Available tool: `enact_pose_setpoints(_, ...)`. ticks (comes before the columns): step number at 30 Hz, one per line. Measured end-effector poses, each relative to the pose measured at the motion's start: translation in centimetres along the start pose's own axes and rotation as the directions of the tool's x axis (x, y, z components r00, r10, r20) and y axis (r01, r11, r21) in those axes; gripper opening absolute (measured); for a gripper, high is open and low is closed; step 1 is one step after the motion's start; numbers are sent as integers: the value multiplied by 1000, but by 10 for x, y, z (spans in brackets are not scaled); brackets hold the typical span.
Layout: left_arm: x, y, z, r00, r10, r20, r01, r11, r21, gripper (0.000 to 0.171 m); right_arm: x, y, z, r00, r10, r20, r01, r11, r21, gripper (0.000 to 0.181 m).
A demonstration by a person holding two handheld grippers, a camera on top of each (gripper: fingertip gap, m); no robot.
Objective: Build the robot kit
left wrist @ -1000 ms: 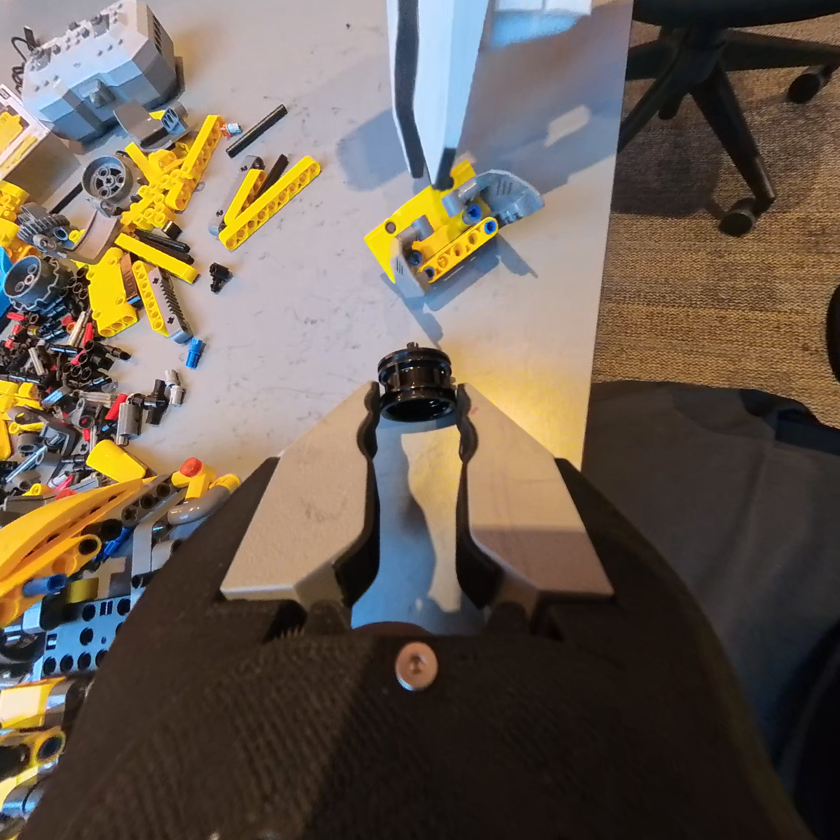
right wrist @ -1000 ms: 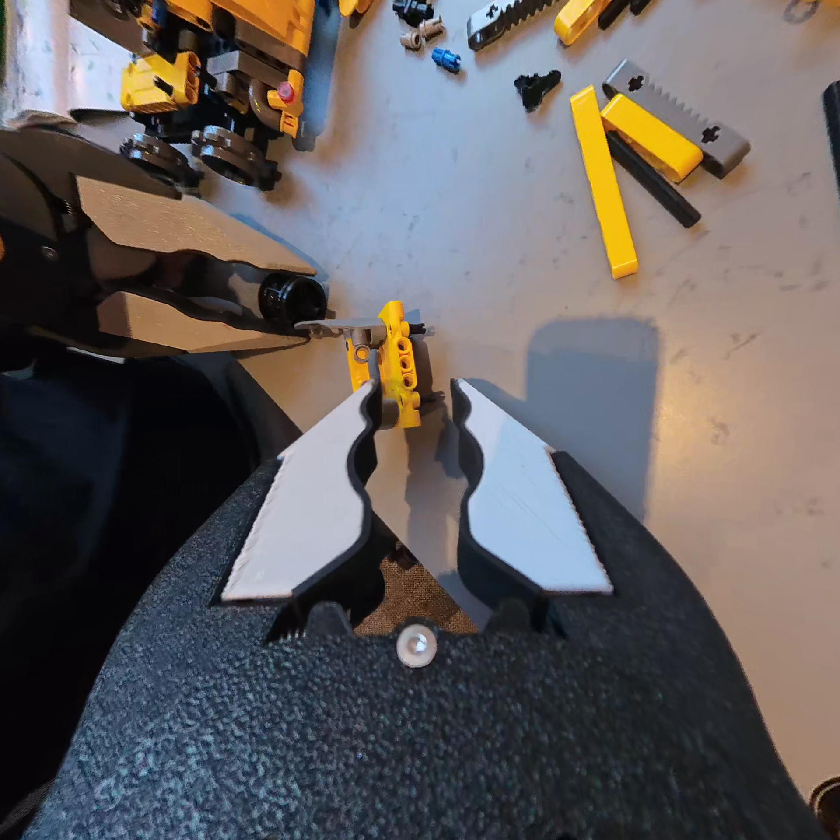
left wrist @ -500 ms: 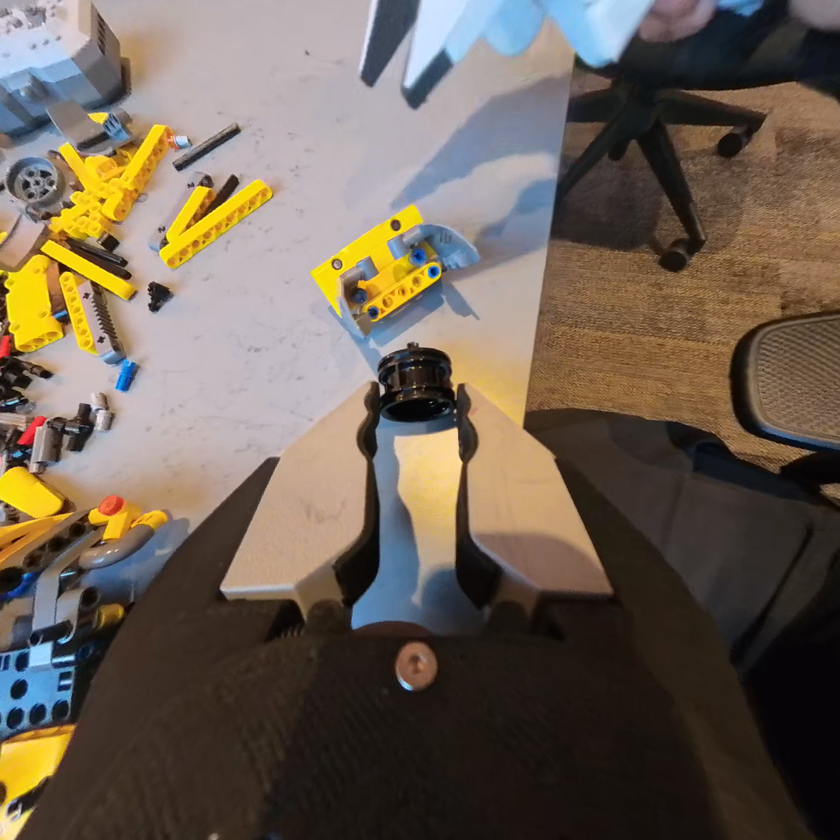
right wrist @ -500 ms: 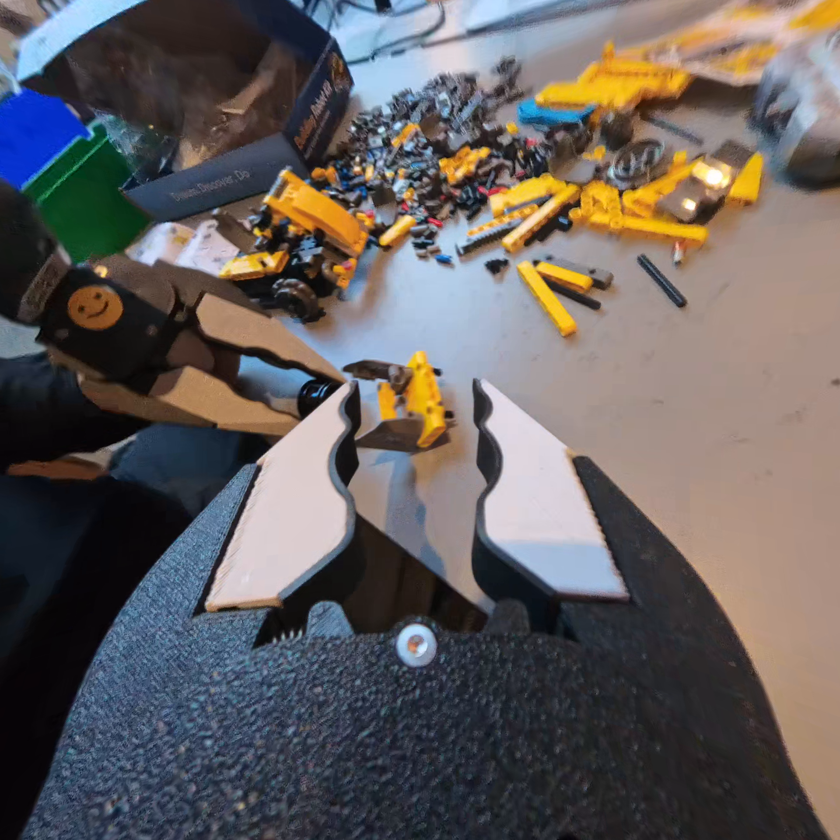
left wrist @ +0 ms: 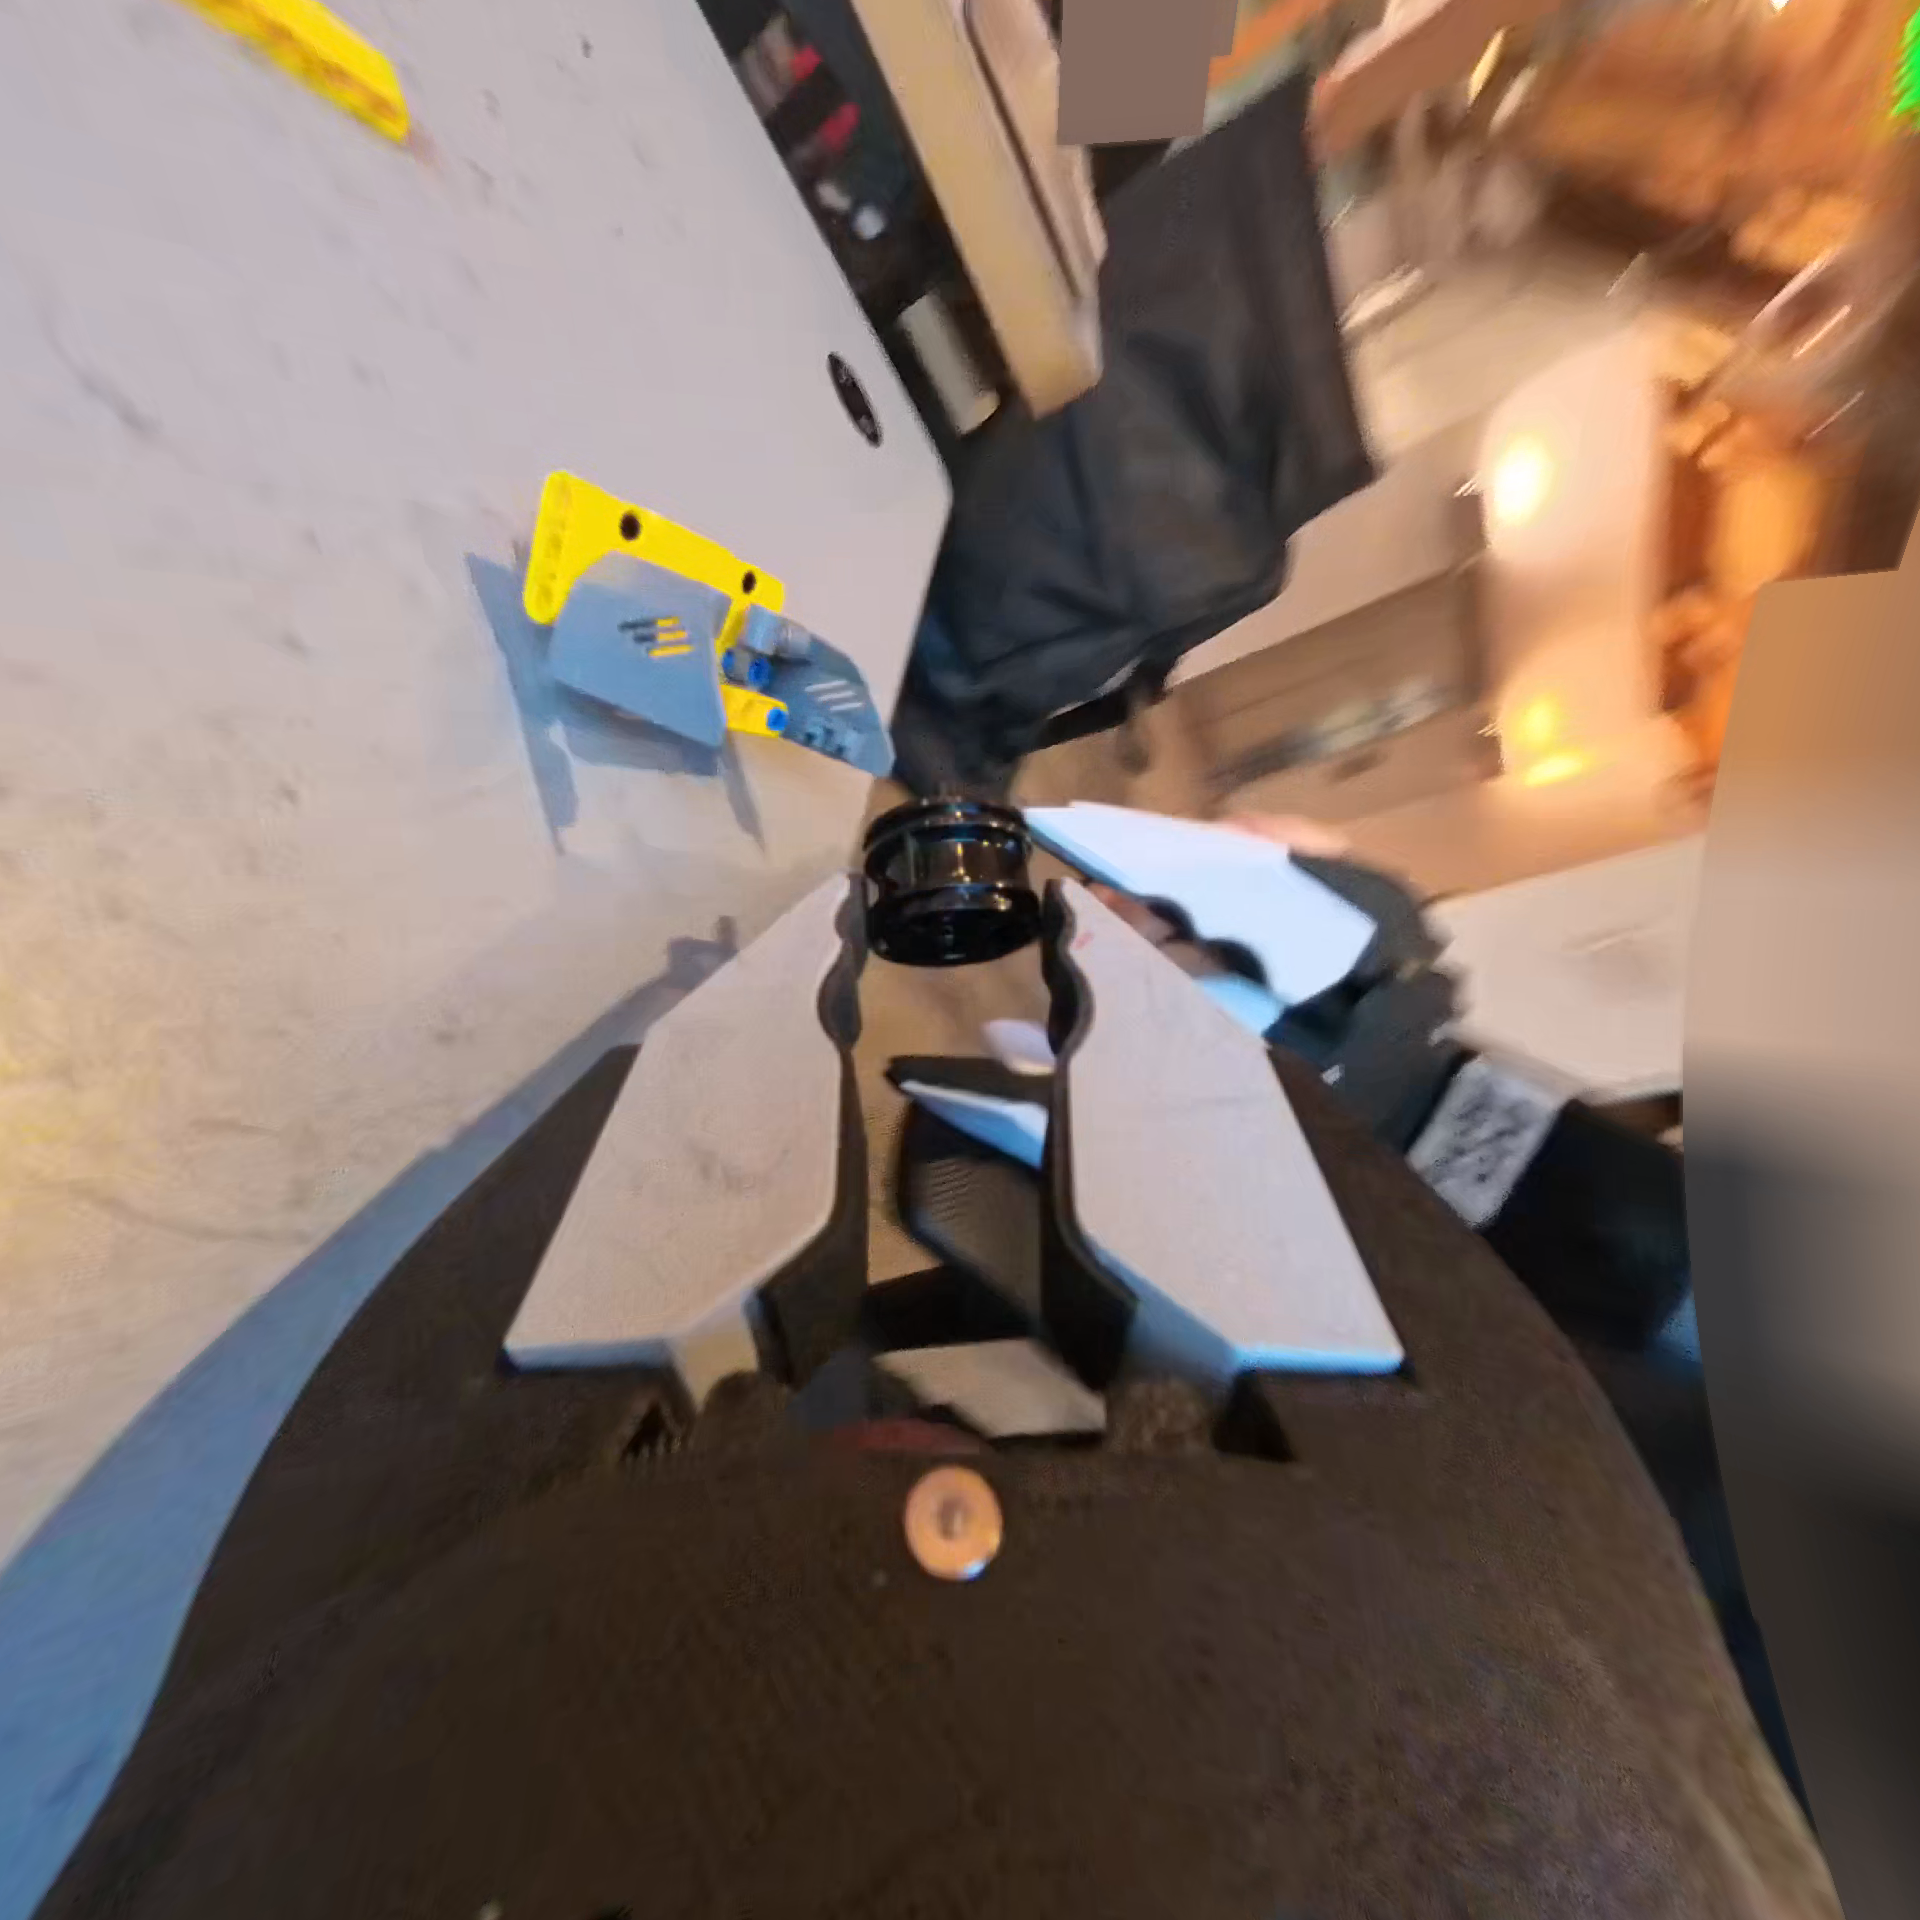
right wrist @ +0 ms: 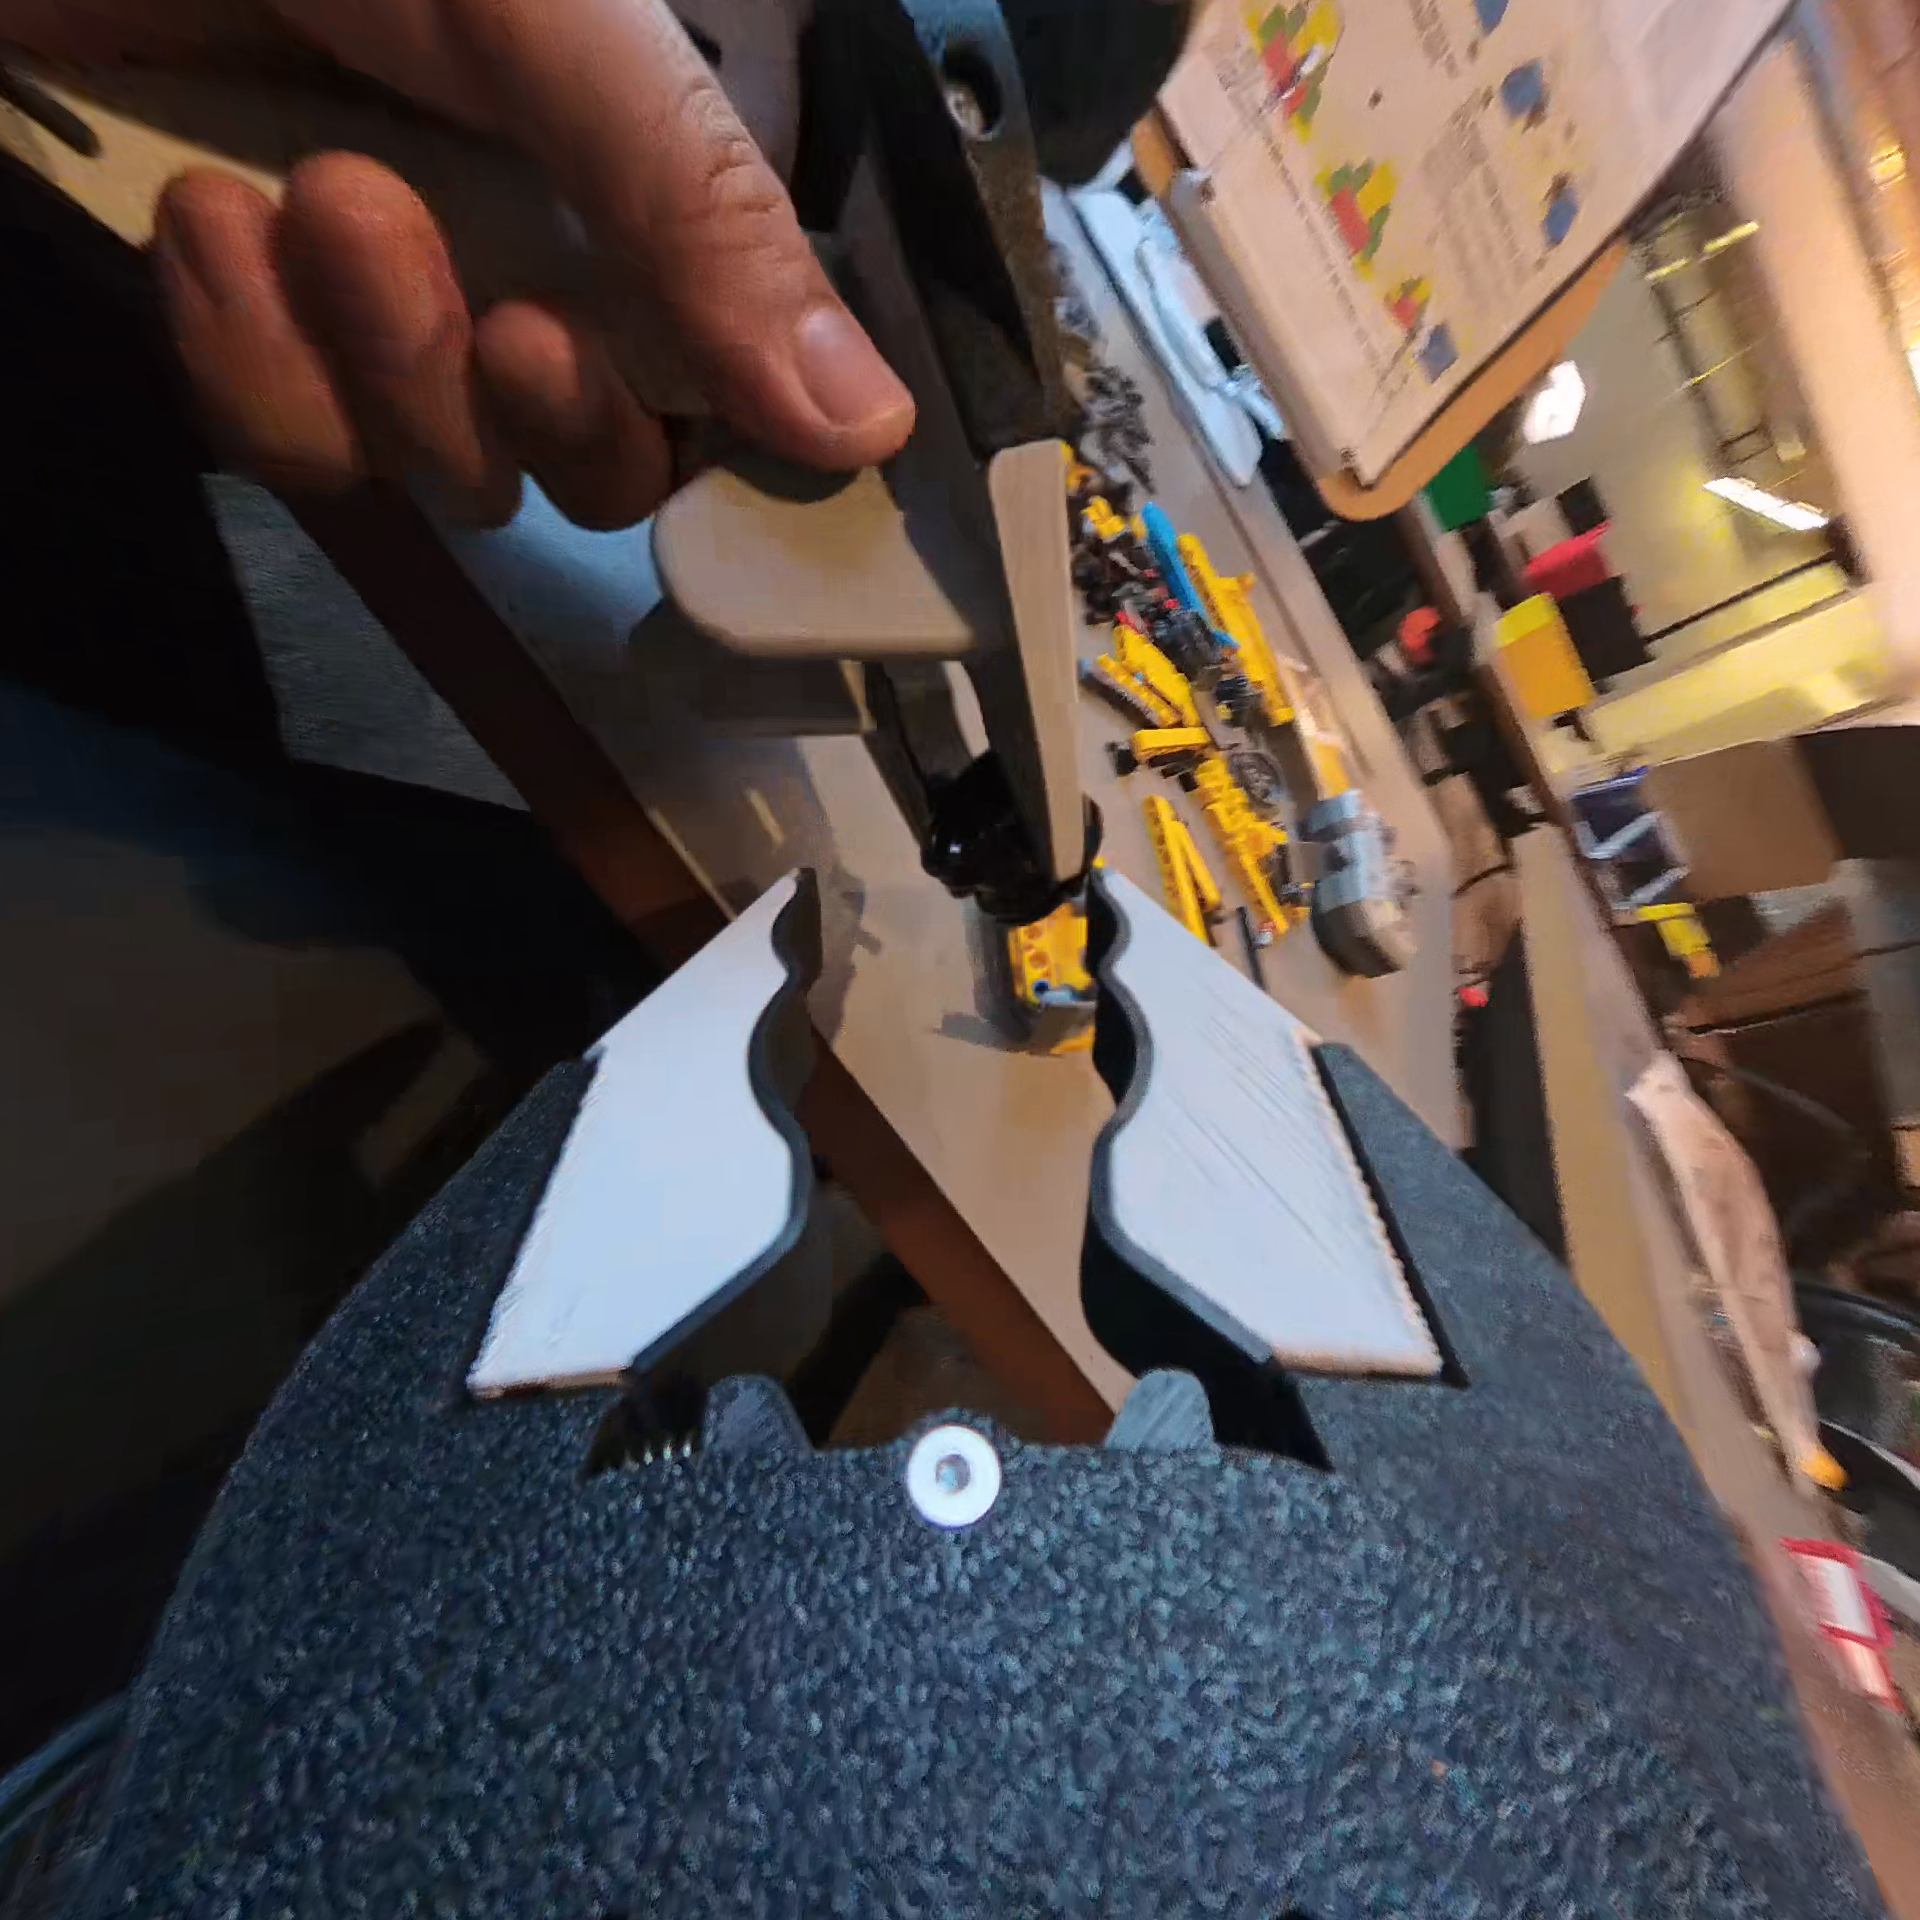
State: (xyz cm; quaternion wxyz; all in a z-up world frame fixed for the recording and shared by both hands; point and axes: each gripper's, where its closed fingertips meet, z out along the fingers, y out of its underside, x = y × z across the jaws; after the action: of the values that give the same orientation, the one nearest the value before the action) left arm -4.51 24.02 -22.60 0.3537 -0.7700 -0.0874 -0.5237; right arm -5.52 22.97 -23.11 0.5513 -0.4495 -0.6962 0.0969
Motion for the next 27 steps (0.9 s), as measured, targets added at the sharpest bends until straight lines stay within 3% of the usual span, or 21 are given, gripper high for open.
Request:
enact_pose_setpoints(2,1,-3,-1,981,-174,-82,178,982,58,31,9,-4,-1,993,-48,-108,49,999,8,43)
enact_pose_setpoints(4,-1,1,1,962,-255,-95,261,963,67,31,18,-10,-4,977,-80,-198,89,995,37,39)
enact_pose_setpoints(6,1,4,3,938,-324,-120,335,939,79,31,16,-13,-4,970,-122,-210,137,989,55,34)
enact_pose_setpoints(11,2,1,6,944,-314,-98,324,939,114,31,7,-4,4,969,-181,-169,185,983,14,49)
enact_pose_setpoints(27,-2,-3,1,858,-477,-192,510,837,200,32,5,-6,8,945,-278,-169,289,956,44,46)
